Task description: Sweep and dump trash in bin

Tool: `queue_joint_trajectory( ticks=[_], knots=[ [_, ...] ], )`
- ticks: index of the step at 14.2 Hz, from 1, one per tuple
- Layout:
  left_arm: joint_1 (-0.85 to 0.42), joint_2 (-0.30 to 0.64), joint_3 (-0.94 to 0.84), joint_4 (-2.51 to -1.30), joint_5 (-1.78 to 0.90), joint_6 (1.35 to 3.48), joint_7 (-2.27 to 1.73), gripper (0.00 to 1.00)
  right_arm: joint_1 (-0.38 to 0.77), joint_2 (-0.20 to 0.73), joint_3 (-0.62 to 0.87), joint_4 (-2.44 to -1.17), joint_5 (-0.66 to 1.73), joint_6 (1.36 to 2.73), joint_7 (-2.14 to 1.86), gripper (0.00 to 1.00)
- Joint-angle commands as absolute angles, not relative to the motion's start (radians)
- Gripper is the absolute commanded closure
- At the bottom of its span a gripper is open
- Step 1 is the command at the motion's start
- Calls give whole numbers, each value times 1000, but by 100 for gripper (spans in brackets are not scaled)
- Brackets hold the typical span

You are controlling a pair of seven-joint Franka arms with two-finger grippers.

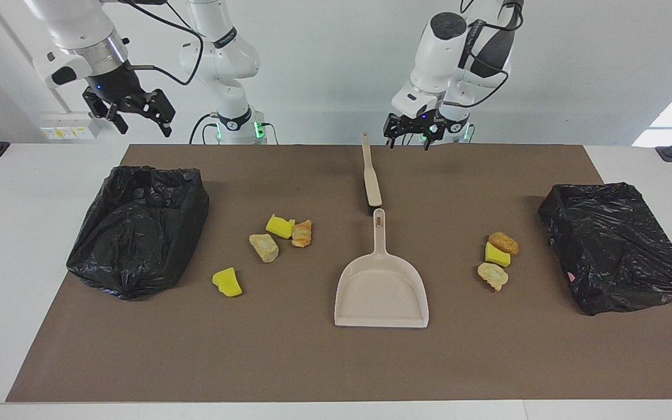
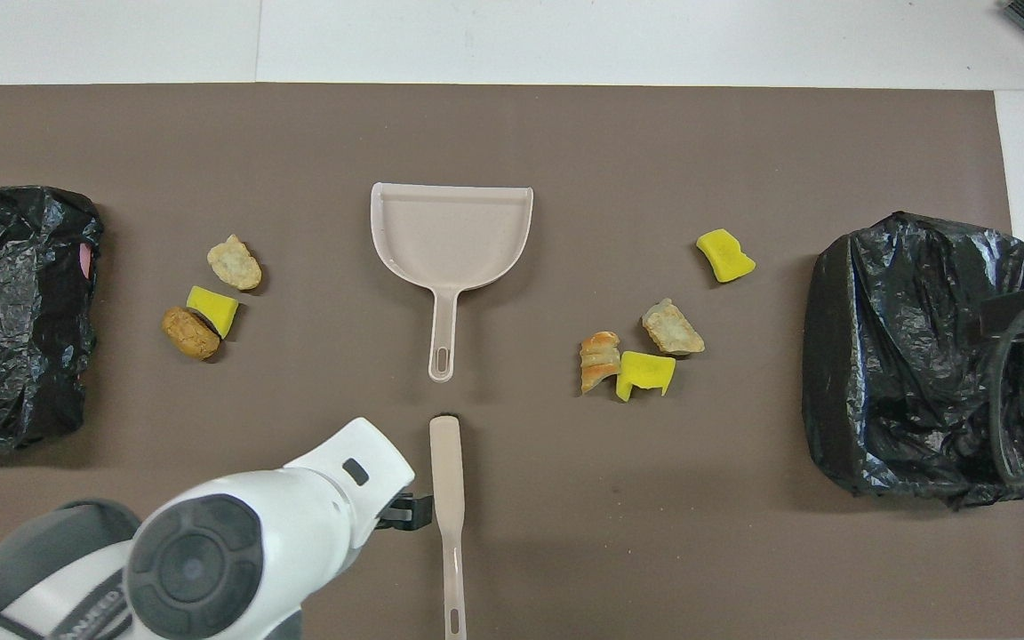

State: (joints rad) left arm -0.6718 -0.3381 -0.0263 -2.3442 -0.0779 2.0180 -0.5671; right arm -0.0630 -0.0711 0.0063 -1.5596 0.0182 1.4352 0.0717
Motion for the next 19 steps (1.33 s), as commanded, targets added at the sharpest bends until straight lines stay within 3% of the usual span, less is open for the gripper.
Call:
queue_joint_trajectory(
  ticks=[1, 4, 12, 13, 15, 16, 19],
  knots=[
    [-793, -243, -9, -2411, -83, 2152, -665, 0, -66, -91, 9, -1588, 25, 1459, 81, 0],
    [-866, -149, -9, -2428, -83, 2235, -728, 0, -66, -91, 11, -1586, 25, 1463, 78, 0],
    [-919, -143, -11, -2491, -83, 2286, -773, 0, -63, -19, 20, -1563, 49, 1468, 52, 0],
    [-919, -143, -9, -2490, -83, 2280, -773, 20, -60, -2, 21, -1557, 49, 1485, 52, 0],
    [-917, -143, -9, -2484, -83, 2266, -779, 80, -37, 9, 21, -1595, 51, 1573, 26, 0],
    [-917, -143, -9, -2479, -83, 2254, -784, 100, -3, -15, 23, -1653, 48, 1624, -39, 0],
    [-905, -149, -8, -2445, -83, 2179, -778, 100, 15, -8, 23, -1710, 51, 1721, -32, 0]
  ],
)
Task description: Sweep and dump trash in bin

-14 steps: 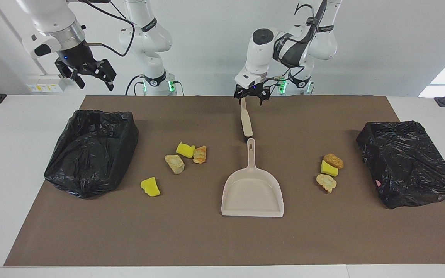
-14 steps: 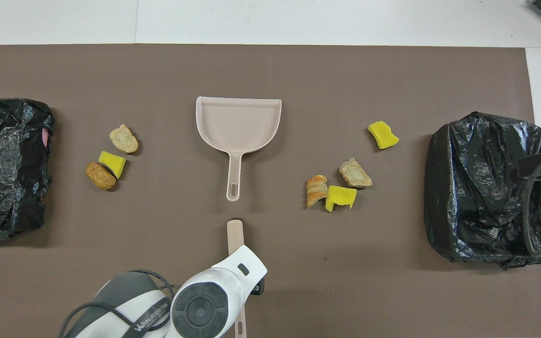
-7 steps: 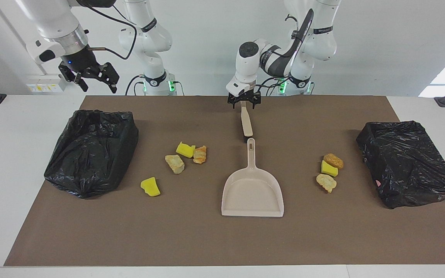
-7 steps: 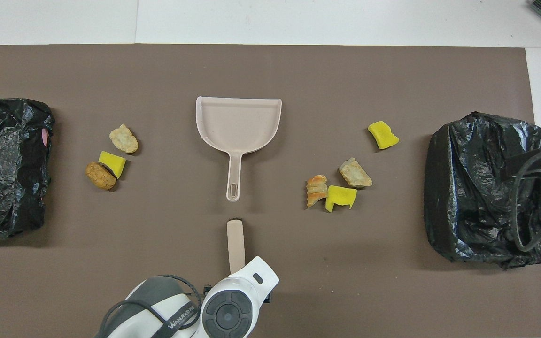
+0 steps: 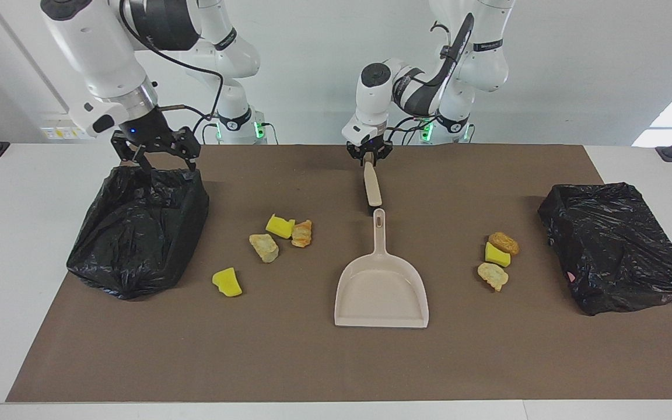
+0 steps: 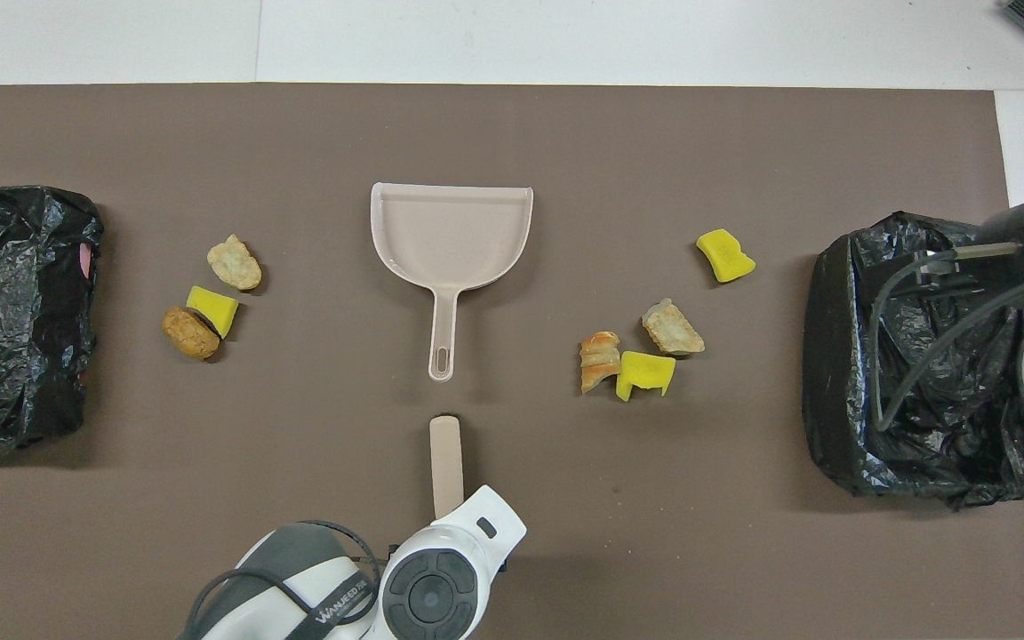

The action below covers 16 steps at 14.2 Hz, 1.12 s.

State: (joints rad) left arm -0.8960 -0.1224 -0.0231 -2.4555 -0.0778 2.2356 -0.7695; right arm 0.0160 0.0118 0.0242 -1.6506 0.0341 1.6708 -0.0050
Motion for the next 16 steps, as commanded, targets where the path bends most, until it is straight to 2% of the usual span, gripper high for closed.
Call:
queue_joint_trajectory(
  ticks=[1, 5, 9, 12, 16],
  knots=[
    [-904, -147, -8, -2442, -83, 2168, -773, 100, 20, 9, 23, -1709, 54, 1729, -31, 0],
    [-902, -164, 1, -2438, -83, 2145, -772, 100, 44, 58, 29, -1712, 86, 1764, 3, 0],
    [-801, -250, 5, -2372, -83, 1950, -735, 100, 145, 135, 29, -1744, 94, 1922, 138, 0],
    [-662, -334, 3, -2329, -81, 1841, -614, 100, 190, 176, 29, -1776, 94, 2012, 182, 0],
    [-461, -324, 3, -2235, -37, 1764, -456, 100, 248, 193, 29, -1749, 77, 2034, 259, 0]
  ],
)
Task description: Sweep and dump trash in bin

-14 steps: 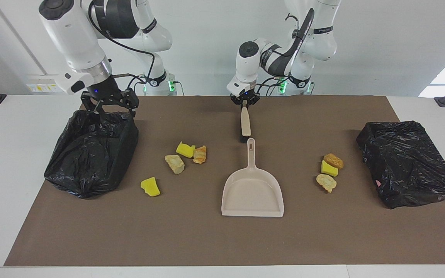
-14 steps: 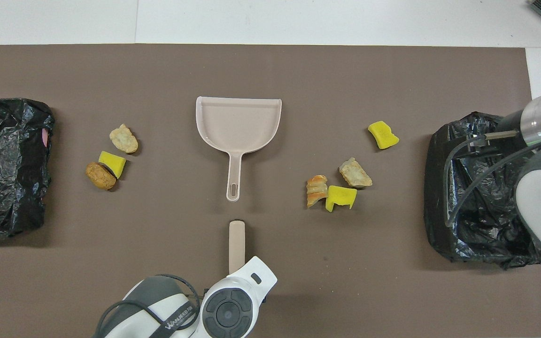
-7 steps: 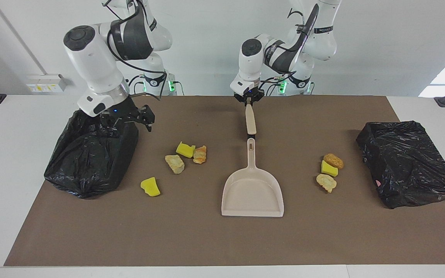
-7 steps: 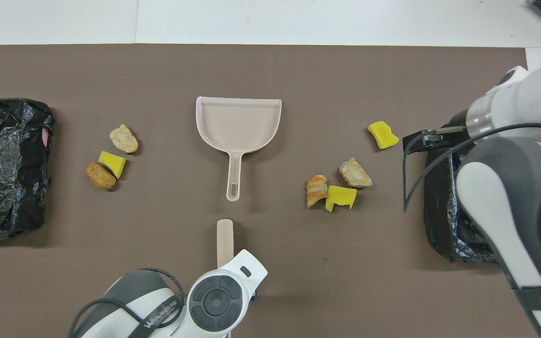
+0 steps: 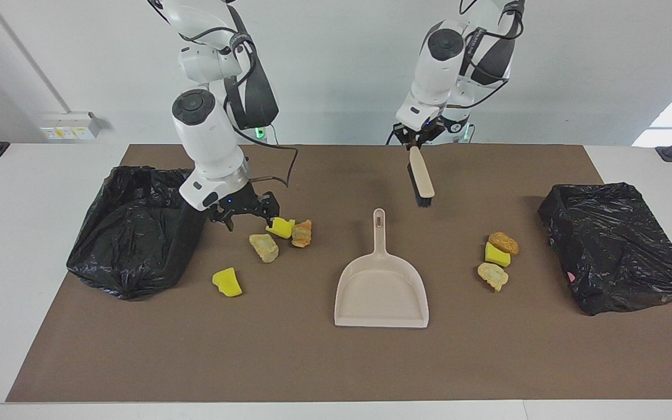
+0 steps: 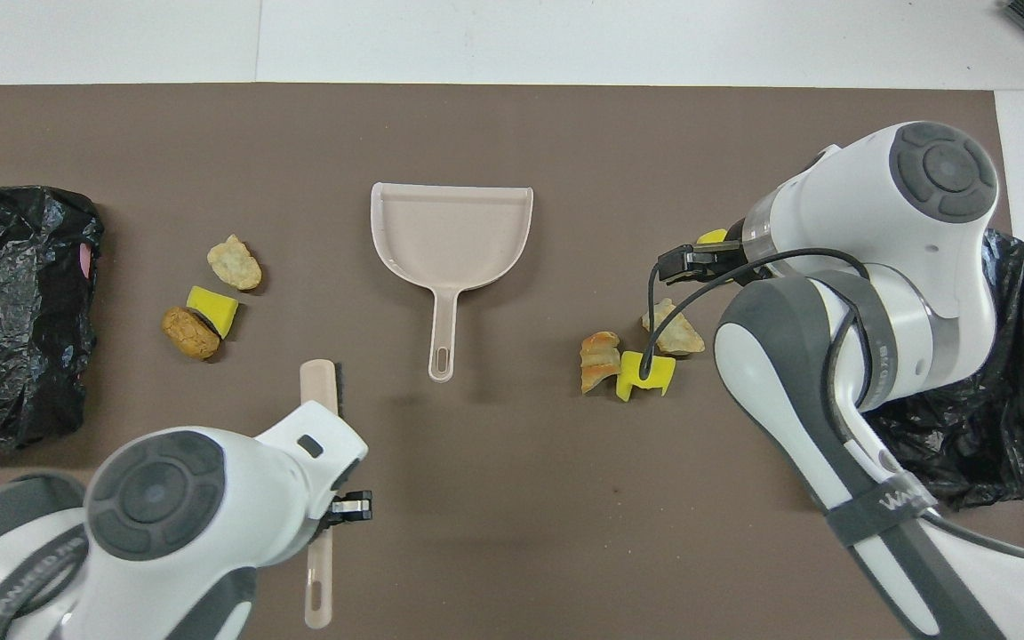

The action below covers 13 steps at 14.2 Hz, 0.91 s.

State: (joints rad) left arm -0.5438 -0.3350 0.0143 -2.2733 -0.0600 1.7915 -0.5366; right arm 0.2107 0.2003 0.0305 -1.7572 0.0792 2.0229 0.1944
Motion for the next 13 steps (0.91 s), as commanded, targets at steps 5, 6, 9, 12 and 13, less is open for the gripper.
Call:
queue_joint_trajectory(
  ticks=[5, 6, 9, 12, 13],
  knots=[
    [-212, -230, 3, -2136, -37, 1772, -205, 100, 385, 262, 28, -1708, 63, 2111, 475, 0],
    [-169, -207, 3, -2111, -37, 1770, -166, 100, 420, 276, 28, -1698, 36, 2117, 529, 0],
    [-72, -149, 3, -2060, -5, 1795, -78, 100, 527, 324, 29, -1694, -64, 2189, 671, 0],
    [-5, -123, 3, -2060, 12, 1835, 4, 100, 628, 388, 18, -1690, -110, 2255, 758, 0],
    [12, -111, 3, -2065, 12, 1838, 24, 100, 649, 412, 18, -1663, -145, 2260, 790, 0]
  ],
)
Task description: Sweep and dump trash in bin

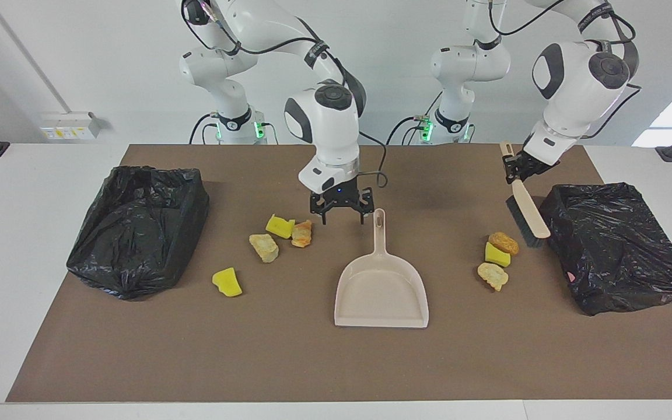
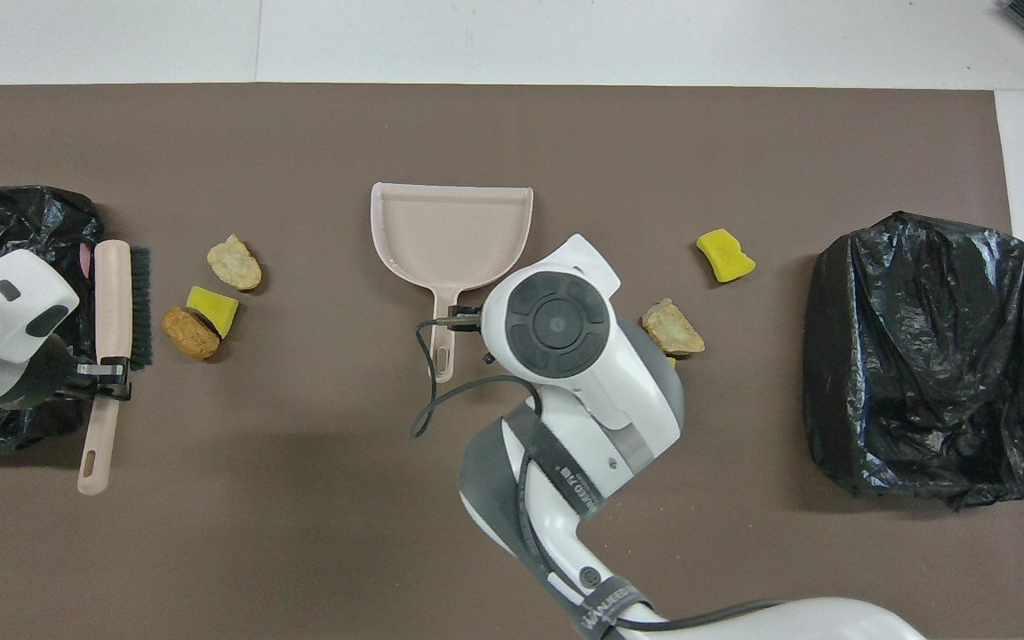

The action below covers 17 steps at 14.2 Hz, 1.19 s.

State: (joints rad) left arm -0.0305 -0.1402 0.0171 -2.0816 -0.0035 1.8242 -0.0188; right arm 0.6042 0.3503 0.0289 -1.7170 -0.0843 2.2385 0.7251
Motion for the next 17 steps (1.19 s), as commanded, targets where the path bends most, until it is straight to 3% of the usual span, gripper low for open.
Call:
queue_joint_trajectory(
  ticks=[1, 6, 8, 10, 12, 13, 14, 17],
  knots=[
    [29, -109, 3, -2069, 12, 1848, 59, 100, 652, 437, 23, -1629, -175, 2260, 836, 0],
    [48, -75, 3, -2080, 12, 1888, 86, 100, 675, 518, 25, -1557, -195, 2292, 919, 0],
    [51, -75, 3, -2083, 12, 1885, 87, 100, 681, 541, 28, -1557, -210, 2310, 919, 9],
    [51, -75, 3, -2089, 12, 1890, 87, 100, 683, 548, 28, -1560, -222, 2321, 917, 25],
    [51, -77, 3, -2089, 12, 1887, 87, 100, 683, 546, 28, -1560, -239, 2316, 913, 50],
    [51, -77, 3, -2089, 12, 1887, 87, 100, 681, 545, 28, -1559, -250, 2318, 905, 70],
    [51, -77, 3, -2089, 12, 1885, 86, 100, 681, 545, 29, -1557, -253, 2307, 902, 97],
    [51, -77, 3, -2089, 12, 1888, 86, 100, 658, 510, 31, -1571, -235, 2283, 859, 100]
  ],
)
